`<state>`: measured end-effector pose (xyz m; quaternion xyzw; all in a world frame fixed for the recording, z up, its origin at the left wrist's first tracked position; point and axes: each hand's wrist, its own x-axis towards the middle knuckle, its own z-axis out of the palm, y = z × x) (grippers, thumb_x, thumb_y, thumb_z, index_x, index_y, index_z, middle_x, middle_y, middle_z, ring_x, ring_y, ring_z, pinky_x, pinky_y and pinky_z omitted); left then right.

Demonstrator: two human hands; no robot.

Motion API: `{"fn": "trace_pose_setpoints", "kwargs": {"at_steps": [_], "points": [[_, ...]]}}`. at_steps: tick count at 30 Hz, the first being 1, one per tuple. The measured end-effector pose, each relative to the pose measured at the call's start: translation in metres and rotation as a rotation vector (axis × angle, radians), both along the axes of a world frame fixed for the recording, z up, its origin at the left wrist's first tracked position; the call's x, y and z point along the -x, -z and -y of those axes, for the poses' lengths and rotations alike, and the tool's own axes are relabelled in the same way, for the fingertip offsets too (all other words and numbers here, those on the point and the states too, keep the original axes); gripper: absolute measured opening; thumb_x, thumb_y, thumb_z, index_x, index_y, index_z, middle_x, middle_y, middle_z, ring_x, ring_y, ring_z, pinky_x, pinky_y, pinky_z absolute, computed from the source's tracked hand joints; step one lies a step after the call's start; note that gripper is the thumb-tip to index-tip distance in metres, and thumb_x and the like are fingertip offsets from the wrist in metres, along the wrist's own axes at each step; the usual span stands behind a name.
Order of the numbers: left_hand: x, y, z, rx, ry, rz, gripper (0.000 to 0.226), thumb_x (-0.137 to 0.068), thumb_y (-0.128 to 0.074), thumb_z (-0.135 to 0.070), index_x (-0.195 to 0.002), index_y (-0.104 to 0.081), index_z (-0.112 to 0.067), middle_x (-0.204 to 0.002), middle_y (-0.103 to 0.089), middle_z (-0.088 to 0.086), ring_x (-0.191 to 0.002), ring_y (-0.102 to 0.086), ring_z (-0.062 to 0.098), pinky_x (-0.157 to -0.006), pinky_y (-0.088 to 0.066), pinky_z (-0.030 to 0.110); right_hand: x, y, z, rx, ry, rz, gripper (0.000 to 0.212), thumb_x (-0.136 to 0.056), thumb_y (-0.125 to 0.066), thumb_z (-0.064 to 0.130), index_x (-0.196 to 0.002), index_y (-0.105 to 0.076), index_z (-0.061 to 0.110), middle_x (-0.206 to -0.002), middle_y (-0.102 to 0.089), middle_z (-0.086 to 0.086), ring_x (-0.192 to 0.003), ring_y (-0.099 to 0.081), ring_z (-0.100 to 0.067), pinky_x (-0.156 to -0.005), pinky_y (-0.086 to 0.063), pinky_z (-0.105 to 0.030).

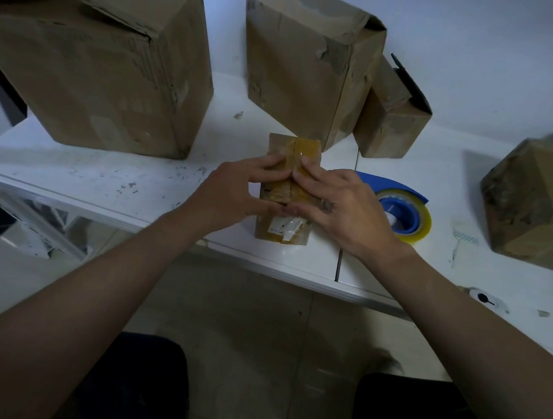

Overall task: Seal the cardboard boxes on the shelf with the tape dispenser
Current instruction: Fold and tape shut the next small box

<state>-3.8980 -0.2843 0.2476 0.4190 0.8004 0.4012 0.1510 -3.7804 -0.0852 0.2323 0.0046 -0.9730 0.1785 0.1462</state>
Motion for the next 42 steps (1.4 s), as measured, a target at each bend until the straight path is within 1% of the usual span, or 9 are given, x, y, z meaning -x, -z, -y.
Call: {"fn": "trace_pose_setpoints", "kwargs": {"at_steps": [3, 8, 15, 19, 25, 29, 31, 37, 42], "points": [[0.006, -0.009, 0.006, 0.061, 0.066, 0.023, 0.074, -0.070, -0.073, -0.051, -0.140, -0.055, -0.034, -0.154, -0.039, -0.022, -0.143, -0.037, 0.006, -0.119, -0.034, 0.039, 0.004, 0.005, -0.009, -0.001, -0.078, -0.005, 0.072, -0.090, -0.033, 0.080, -0.148, -0.046, 0.037, -0.159, -0.037, 0.015, -0.123, -0.051, -0.020, -0.098, -0.045, -0.047], [0.013, -0.016, 0.011, 0.130, 0.132, 0.011, 0.062, -0.081, -0.076, -0.035, -0.139, -0.056, -0.036, -0.155, -0.035, -0.025, -0.144, -0.034, 0.007, -0.120, -0.031, 0.044, 0.004, 0.007, -0.023, 0.003, -0.184, 0.013, 0.069, -0.091, -0.043, 0.073, -0.149, -0.045, 0.036, -0.160, -0.036, 0.014, -0.130, -0.050, -0.021, -0.102, -0.043, -0.048], [0.021, -0.019, 0.021, 0.288, 0.209, -0.085, 0.083, -0.080, -0.081, -0.027, -0.149, -0.038, -0.046, -0.160, -0.024, -0.026, -0.147, -0.027, 0.007, -0.115, -0.028, 0.032, -0.002, -0.001, -0.019, 0.105, -0.213, 0.037, 0.072, -0.090, -0.043, 0.071, -0.149, -0.046, 0.031, -0.161, -0.035, 0.010, -0.137, -0.045, -0.014, -0.113, -0.036, -0.047], [0.025, -0.022, 0.022, 0.262, 0.219, -0.041, 0.072, -0.085, -0.077, -0.022, -0.143, -0.044, -0.051, -0.156, -0.026, -0.034, -0.146, -0.029, 0.005, -0.116, -0.033, 0.037, -0.001, -0.002, -0.017, 0.122, -0.215, 0.029, 0.072, -0.089, -0.045, 0.071, -0.149, -0.047, 0.029, -0.160, -0.037, 0.009, -0.139, -0.043, -0.012, -0.113, -0.036, -0.049], [0.030, -0.023, 0.021, 0.271, 0.241, -0.021, 0.068, -0.092, -0.069, -0.010, -0.142, -0.046, -0.050, -0.155, -0.030, -0.032, -0.146, -0.032, 0.010, -0.117, -0.037, 0.044, 0.000, -0.003, -0.019, 0.127, -0.205, 0.038, 0.072, -0.088, -0.047, 0.072, -0.148, -0.048, 0.032, -0.160, -0.036, 0.012, -0.142, -0.040, -0.010, -0.113, -0.034, -0.050], [0.031, -0.021, 0.021, 0.206, 0.202, 0.021, 0.057, -0.087, -0.073, -0.022, -0.137, -0.055, -0.045, -0.149, -0.040, -0.033, -0.142, -0.039, 0.008, -0.116, -0.037, 0.049, 0.001, -0.001, -0.019, 0.125, -0.197, 0.030, 0.072, -0.088, -0.047, 0.071, -0.148, -0.049, 0.031, -0.160, -0.037, 0.012, -0.141, -0.041, -0.011, -0.112, -0.035, -0.050], [0.029, -0.020, 0.020, 0.153, 0.178, 0.039, 0.057, -0.080, -0.078, -0.028, -0.132, -0.061, -0.042, -0.145, -0.045, -0.033, -0.138, -0.044, 0.005, -0.114, -0.041, 0.045, 0.001, -0.001, -0.019, 0.121, -0.200, 0.020, 0.071, -0.089, -0.047, 0.071, -0.148, -0.050, 0.030, -0.159, -0.038, 0.011, -0.140, -0.043, -0.010, -0.111, -0.036, -0.049], [0.024, -0.016, 0.016, 0.084, 0.123, -0.047, 0.056, -0.077, -0.083, -0.023, -0.129, -0.064, -0.033, -0.131, -0.049, -0.035, -0.111, -0.056, -0.009, -0.098, -0.049, 0.021, 0.000, 0.001, -0.017, 0.124, -0.196, 0.003, 0.070, -0.091, -0.045, 0.070, -0.148, -0.049, 0.030, -0.160, -0.036, 0.010, -0.141, -0.042, -0.012, -0.112, -0.036, -0.050], [0.016, -0.009, 0.015, 0.041, 0.097, -0.180, 0.047, -0.080, -0.081, -0.030, -0.124, -0.068, -0.023, -0.144, -0.053, -0.014, -0.121, -0.055, 0.004, -0.095, -0.045, 0.016, -0.002, 0.002, -0.011, 0.089, -0.171, 0.003, 0.070, -0.093, -0.042, 0.071, -0.149, -0.047, 0.030, -0.162, -0.033, 0.009, -0.146, -0.034, -0.016, -0.116, -0.030, -0.049]]}}
